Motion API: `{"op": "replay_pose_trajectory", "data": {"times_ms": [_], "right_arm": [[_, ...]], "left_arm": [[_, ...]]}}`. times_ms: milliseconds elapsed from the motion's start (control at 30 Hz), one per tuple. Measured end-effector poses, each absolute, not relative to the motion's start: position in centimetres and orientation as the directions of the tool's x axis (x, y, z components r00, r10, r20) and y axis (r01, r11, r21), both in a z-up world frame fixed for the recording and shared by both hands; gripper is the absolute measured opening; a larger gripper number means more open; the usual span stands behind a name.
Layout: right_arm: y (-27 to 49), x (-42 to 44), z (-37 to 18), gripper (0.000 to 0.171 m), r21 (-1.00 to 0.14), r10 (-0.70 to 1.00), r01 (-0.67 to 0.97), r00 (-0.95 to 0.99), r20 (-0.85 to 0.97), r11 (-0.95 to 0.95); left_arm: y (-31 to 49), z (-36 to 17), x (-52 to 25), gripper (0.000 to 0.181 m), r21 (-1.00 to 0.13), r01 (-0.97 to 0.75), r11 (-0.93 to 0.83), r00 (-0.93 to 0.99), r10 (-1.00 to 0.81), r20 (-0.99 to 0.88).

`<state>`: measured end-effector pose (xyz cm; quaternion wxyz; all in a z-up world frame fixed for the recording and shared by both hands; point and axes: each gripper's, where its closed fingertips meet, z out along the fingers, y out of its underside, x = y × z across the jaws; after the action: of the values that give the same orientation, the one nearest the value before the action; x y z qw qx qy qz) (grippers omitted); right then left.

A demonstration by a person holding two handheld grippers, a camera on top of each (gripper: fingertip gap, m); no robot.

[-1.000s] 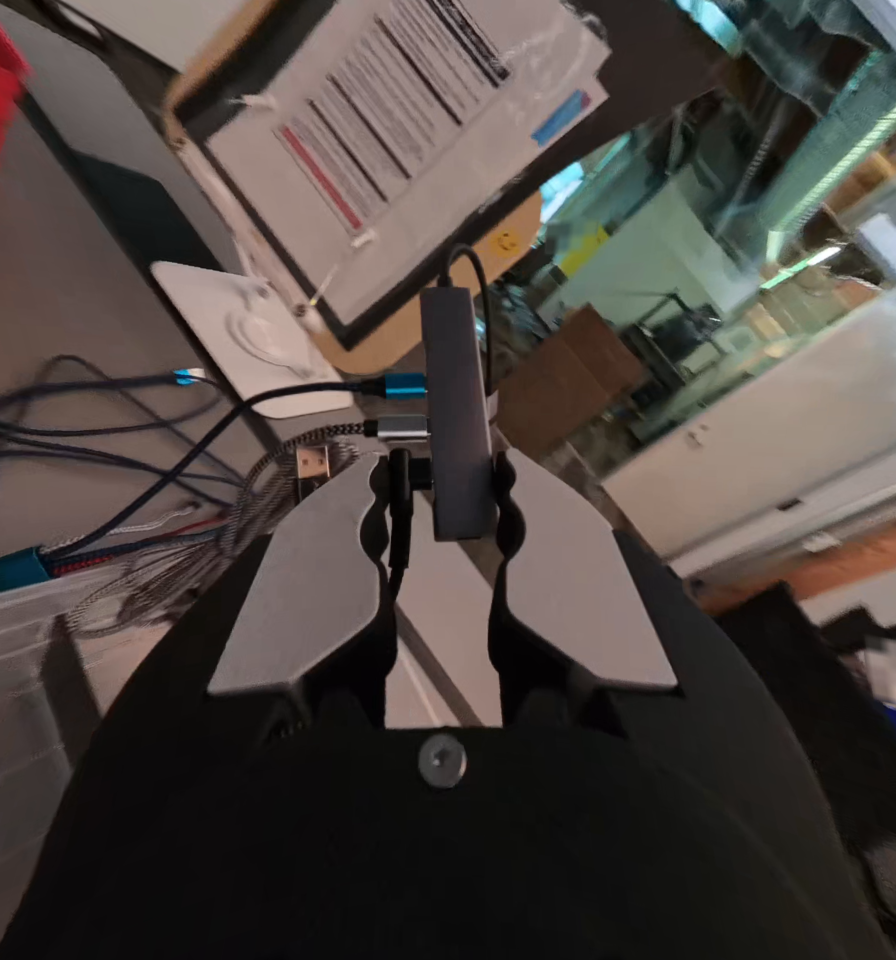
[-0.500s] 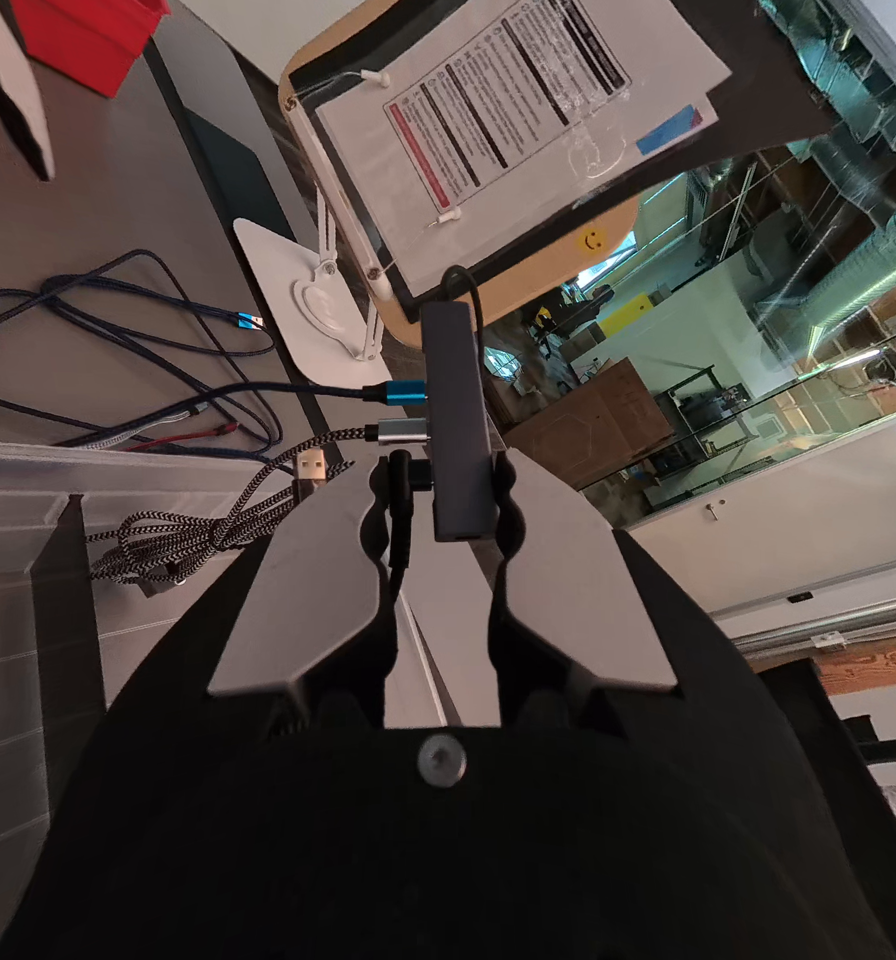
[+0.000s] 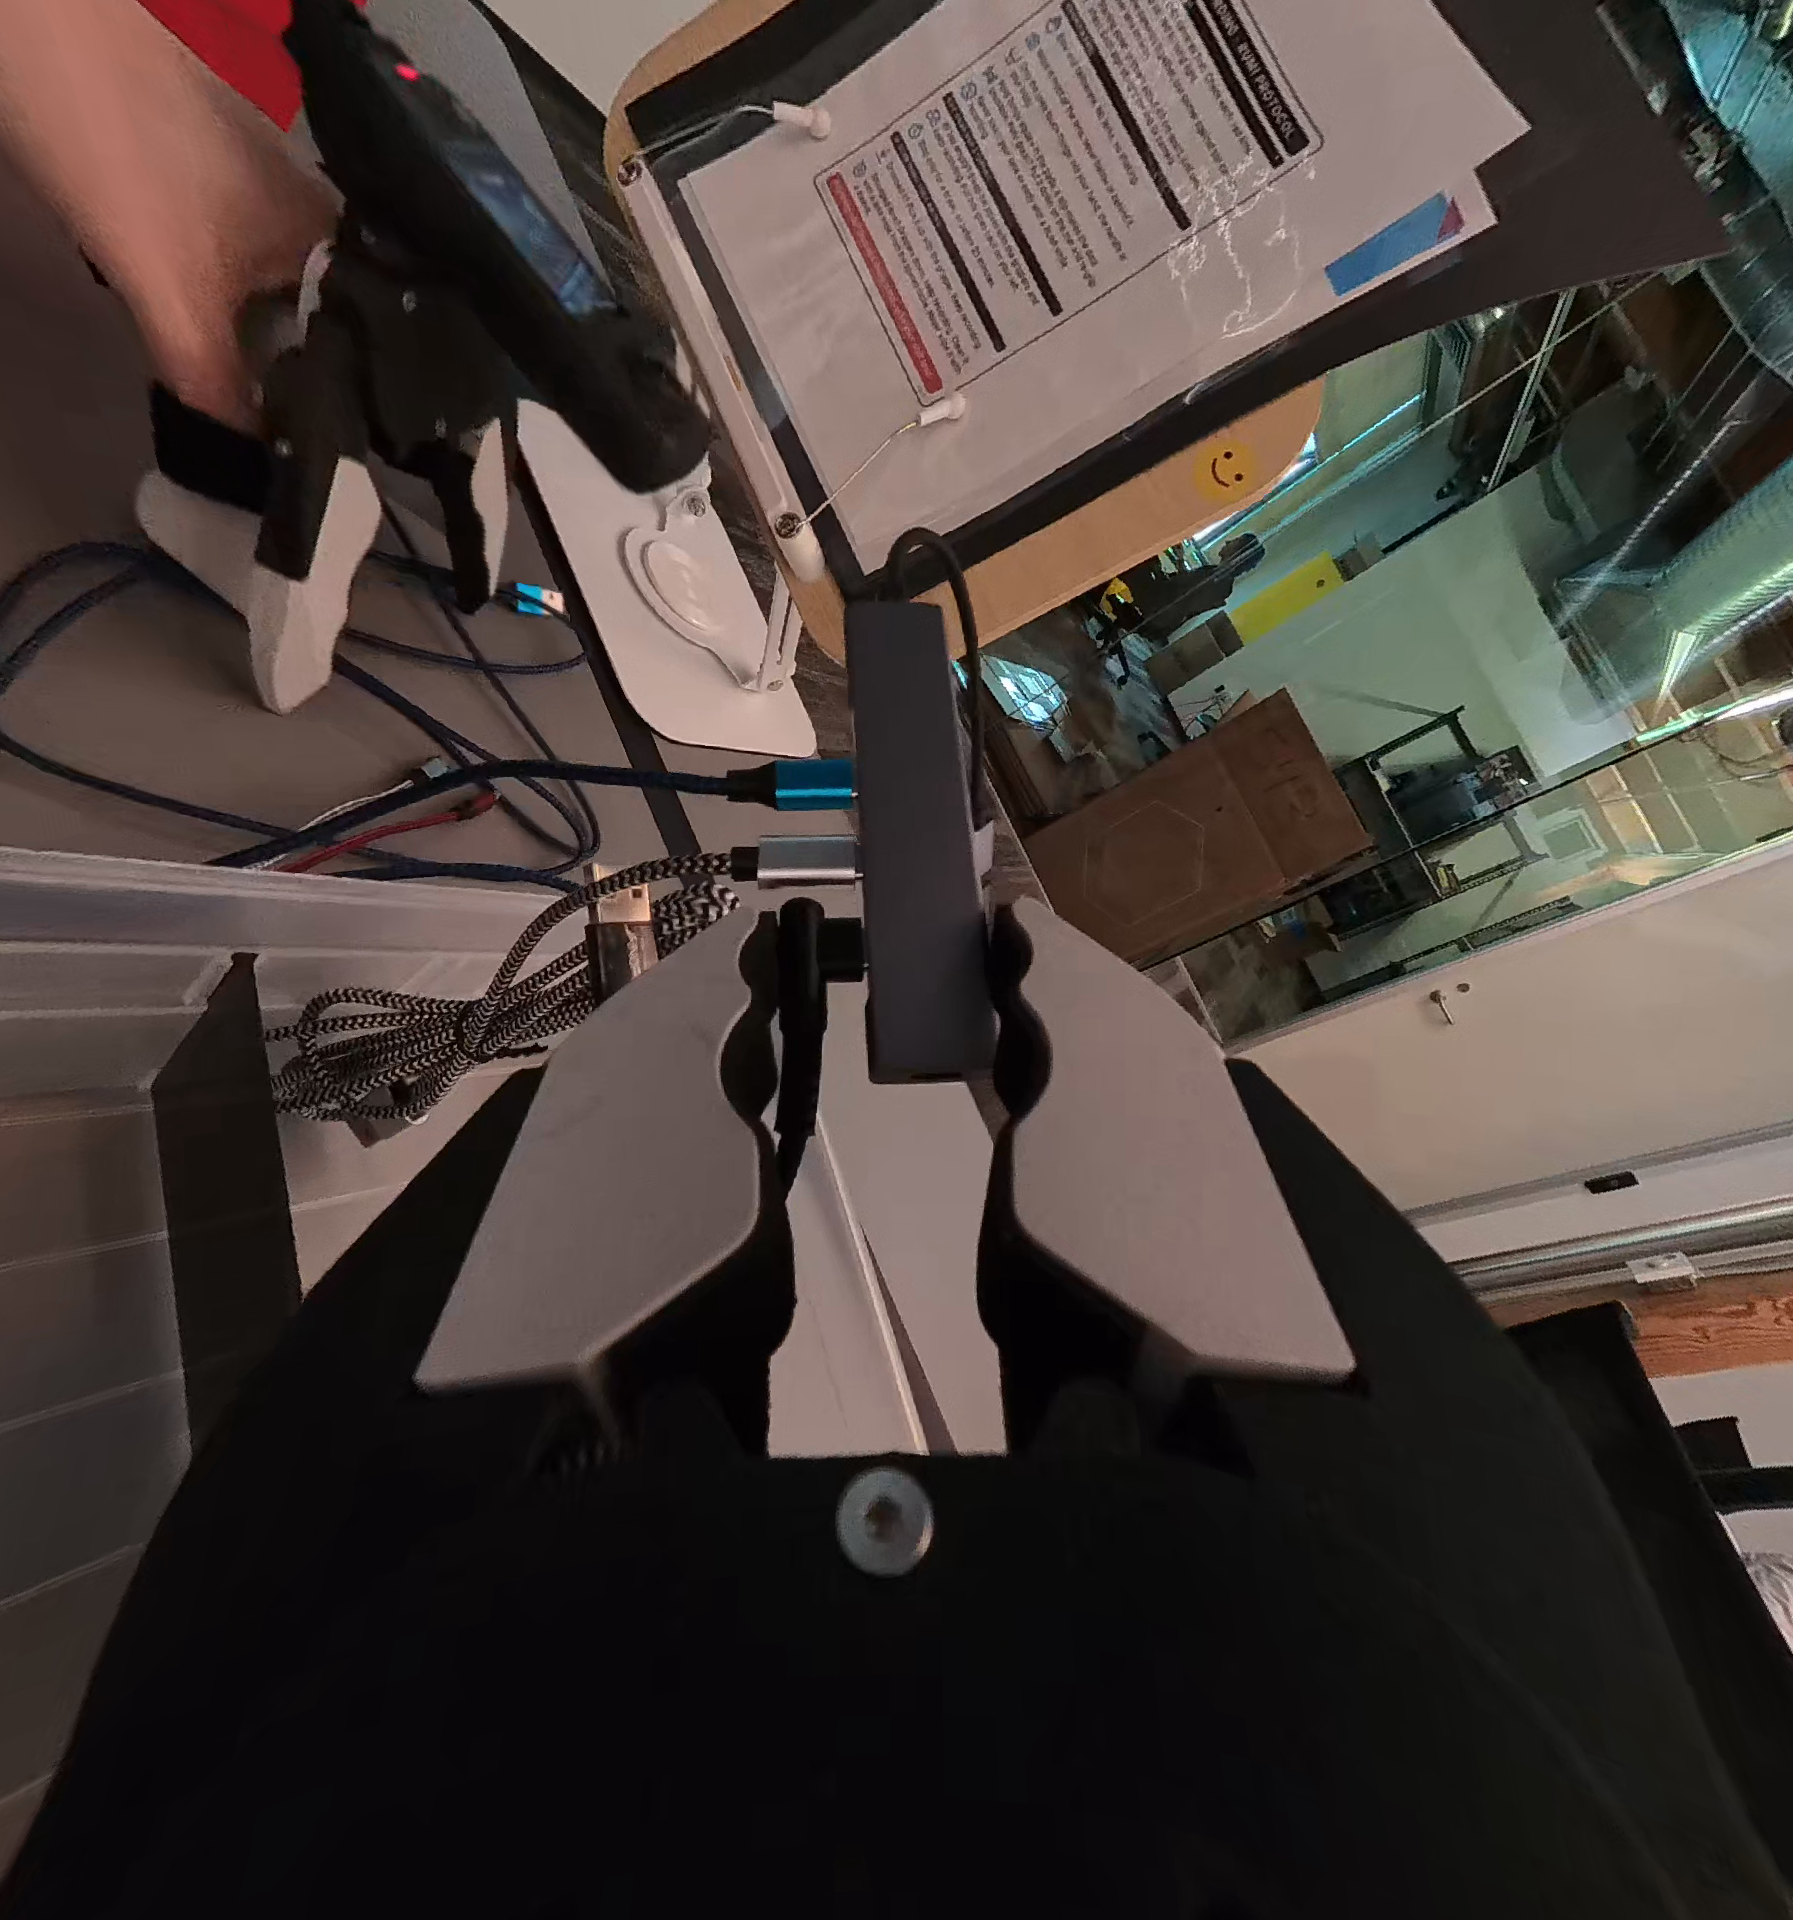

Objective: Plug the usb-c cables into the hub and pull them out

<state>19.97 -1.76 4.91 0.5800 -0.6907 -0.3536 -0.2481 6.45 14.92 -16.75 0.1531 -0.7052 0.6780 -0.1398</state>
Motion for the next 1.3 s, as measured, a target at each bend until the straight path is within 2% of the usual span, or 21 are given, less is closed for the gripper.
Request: {"op": "replay_pose_trajectory", "data": {"times_ms": [67,100,133,233,333,433,567,667,767,867,967,1033,1133,1300], "right_arm": [[-1.7,20.1,4.9,0.040,-0.641,0.201,0.765,0.639,0.743,-0.066],[-1.7,20.1,4.8,0.040,-0.645,0.202,0.761,0.643,0.739,-0.062],[-1.6,20.1,4.8,0.040,-0.644,0.204,0.763,0.641,0.740,-0.061],[-1.1,20.0,4.9,0.040,-0.628,0.192,0.776,0.625,0.757,-0.054],[-0.4,19.5,6.1,0.039,-0.660,0.130,0.750,0.650,0.748,0.049],[0.0,20.1,7.6,0.040,-0.657,0.018,0.745,0.660,0.751,0.119],[0.3,21.1,7.9,0.040,-0.609,-0.078,0.780,0.622,0.779,0.140],[0.2,22.2,7.8,0.039,-0.634,-0.113,0.762,0.647,0.754,0.132],[-0.5,23.3,5.3,0.039,-0.708,0.012,0.703,0.709,0.705,0.063],[-1.6,24.5,2.2,0.039,-0.760,0.138,0.644,0.764,0.631,-0.086],[-3.1,25.8,1.3,0.039,-0.828,0.155,0.507,0.862,0.483,-0.240],[-4.2,25.7,1.0,0.039,-0.824,0.172,0.474,0.881,0.441,-0.311],[-6.1,24.6,0.5,0.040,-0.805,0.236,0.444,0.895,0.378,-0.393],[-7.8,23.3,-0.8,0.040,-0.819,0.282,0.290,0.945,0.164,-0.495]], "left_arm": [[14.9,-16.7,6.6,0.104,-0.418,-0.907,-0.054,0.067,-0.998,-0.018],[14.9,-16.5,6.6,0.091,-0.430,-0.900,-0.070,0.085,-0.996,-0.016],[14.7,-16.2,6.6,0.054,-0.446,-0.892,-0.072,0.083,-0.997,-0.005],[12.6,-16.1,6.2,0.029,-0.439,-0.893,-0.096,0.051,-0.992,0.115],[10.7,-15.9,5.5,0.003,-0.399,-0.903,-0.160,0.057,-0.964,0.258],[8.8,-13.4,6.0,0.002,-0.493,-0.834,-0.248,0.037,-0.917,0.398],[6.4,-5.4,7.1,0.002,-0.676,-0.662,-0.325,-0.108,-0.851,0.514],[5.1,1.0,7.6,0.002,-0.785,-0.563,-0.256,-0.197,-0.882,0.429],[3.8,7.7,8.3,0.002,-0.867,-0.470,-0.163,-0.243,-0.921,0.305],[2.8,12.9,9.6,0.002,-0.901,-0.427,-0.078,-0.249,-0.948,0.200],[2.1,17.0,11.6,0.002,-0.919,-0.393,-0.043,-0.240,-0.959,0.148],[1.5,18.9,13.1,0.002,-0.926,-0.376,-0.031,-0.238,-0.963,0.128],[0.2,20.4,15.7,0.002,-0.931,-0.365,-0.014,-0.259,-0.959,0.116],[-2.1,20.1,20.3,0.002,-0.934,-0.355,-0.024,-0.305,-0.942,0.141]]}}
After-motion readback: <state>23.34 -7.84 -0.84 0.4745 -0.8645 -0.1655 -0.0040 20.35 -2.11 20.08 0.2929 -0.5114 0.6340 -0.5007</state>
